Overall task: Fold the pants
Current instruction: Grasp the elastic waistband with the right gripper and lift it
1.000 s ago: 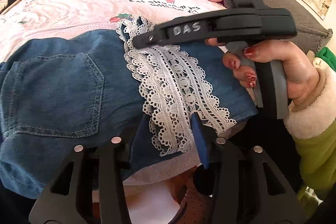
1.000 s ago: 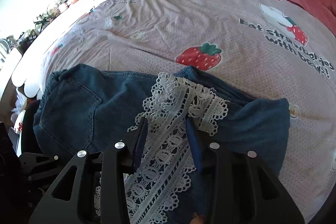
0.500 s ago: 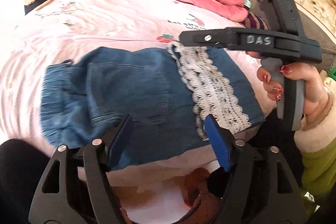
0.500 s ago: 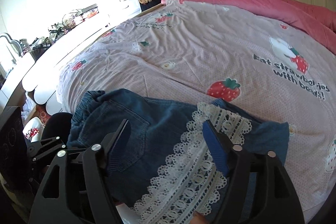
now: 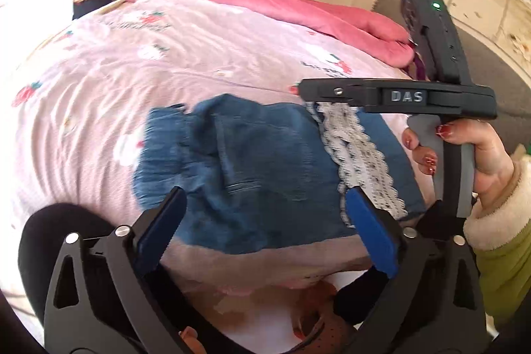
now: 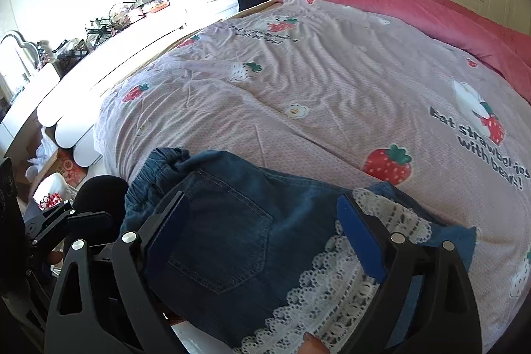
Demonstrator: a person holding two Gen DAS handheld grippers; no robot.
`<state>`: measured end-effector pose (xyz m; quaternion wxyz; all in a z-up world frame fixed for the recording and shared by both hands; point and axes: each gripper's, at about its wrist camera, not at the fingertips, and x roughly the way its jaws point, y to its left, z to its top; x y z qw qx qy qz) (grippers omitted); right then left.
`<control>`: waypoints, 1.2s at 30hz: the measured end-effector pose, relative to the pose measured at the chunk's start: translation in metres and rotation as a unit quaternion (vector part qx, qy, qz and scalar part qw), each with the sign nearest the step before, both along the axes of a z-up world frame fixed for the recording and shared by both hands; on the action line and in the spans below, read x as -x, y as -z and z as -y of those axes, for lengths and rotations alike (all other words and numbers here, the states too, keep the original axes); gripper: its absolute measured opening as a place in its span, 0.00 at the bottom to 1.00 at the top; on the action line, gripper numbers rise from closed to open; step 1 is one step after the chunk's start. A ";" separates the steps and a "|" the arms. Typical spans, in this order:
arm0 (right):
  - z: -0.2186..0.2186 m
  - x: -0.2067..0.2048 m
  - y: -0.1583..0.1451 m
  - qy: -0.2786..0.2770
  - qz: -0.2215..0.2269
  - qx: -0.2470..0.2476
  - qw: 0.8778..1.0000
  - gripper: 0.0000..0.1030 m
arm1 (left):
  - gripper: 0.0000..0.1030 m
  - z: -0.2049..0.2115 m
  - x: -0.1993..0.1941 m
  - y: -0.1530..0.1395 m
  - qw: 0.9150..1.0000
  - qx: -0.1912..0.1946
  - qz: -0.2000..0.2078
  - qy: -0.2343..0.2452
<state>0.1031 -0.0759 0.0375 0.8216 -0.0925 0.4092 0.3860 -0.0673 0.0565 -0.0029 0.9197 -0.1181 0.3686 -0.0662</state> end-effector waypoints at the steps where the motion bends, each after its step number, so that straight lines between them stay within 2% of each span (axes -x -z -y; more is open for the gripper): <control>1: -0.004 0.000 0.000 -0.004 0.000 0.002 1.000 0.87 | 0.90 -0.006 0.001 0.003 1.000 0.009 -0.004 -0.008; 5: -0.027 -0.003 0.005 -0.027 -0.002 0.018 0.999 0.87 | 0.90 -0.021 -0.001 0.014 0.999 0.015 -0.024 -0.034; 11: -0.065 -0.009 0.015 -0.075 -0.005 0.045 0.996 0.87 | 0.90 -0.030 -0.006 0.028 0.998 0.029 -0.041 -0.047; 17: -0.112 -0.012 0.030 -0.150 -0.008 0.078 0.986 0.87 | 0.90 -0.033 -0.016 0.043 0.996 0.044 -0.054 -0.056; 21: -0.140 -0.015 0.050 -0.196 -0.038 0.108 0.974 0.86 | 0.91 -0.032 -0.020 0.048 0.996 0.041 -0.057 -0.055; 22: -0.143 -0.017 0.056 -0.200 -0.054 0.112 0.972 0.82 | 0.91 -0.031 -0.021 0.048 0.996 0.040 -0.056 -0.055; 23: -0.144 -0.021 0.062 -0.202 -0.079 0.110 0.970 0.64 | 0.91 -0.031 -0.021 0.049 0.996 0.040 -0.057 -0.054; 24: -0.144 -0.024 0.066 -0.196 -0.104 0.102 0.970 0.58 | 0.91 -0.030 -0.023 0.049 0.996 0.040 -0.057 -0.054; 25: -0.142 -0.025 0.067 -0.196 -0.110 0.093 0.970 0.54 | 0.91 -0.030 -0.023 0.050 0.996 0.042 -0.056 -0.054; 26: -0.139 -0.025 0.065 -0.201 -0.118 0.082 0.969 0.40 | 0.91 -0.030 -0.024 0.050 0.996 0.046 -0.055 -0.053; 29: -0.122 -0.025 0.051 -0.199 -0.120 0.050 0.971 0.23 | 0.91 -0.030 -0.027 0.052 0.996 0.051 -0.054 -0.053; 30: -0.116 -0.026 0.045 -0.197 -0.120 0.038 0.972 0.20 | 0.91 -0.031 -0.028 0.053 0.996 0.054 -0.054 -0.052; 34: -0.093 -0.026 0.023 -0.188 -0.117 -0.009 0.975 0.19 | 0.90 -0.032 -0.038 0.056 0.994 0.085 -0.054 -0.046; 35: -0.087 -0.024 0.018 -0.187 -0.112 -0.018 0.976 0.19 | 0.87 -0.033 -0.041 0.056 0.993 0.096 -0.053 -0.047; 36: -0.084 -0.024 0.015 -0.186 -0.109 -0.023 0.976 0.19 | 0.76 -0.033 -0.041 0.056 0.992 0.103 -0.052 -0.044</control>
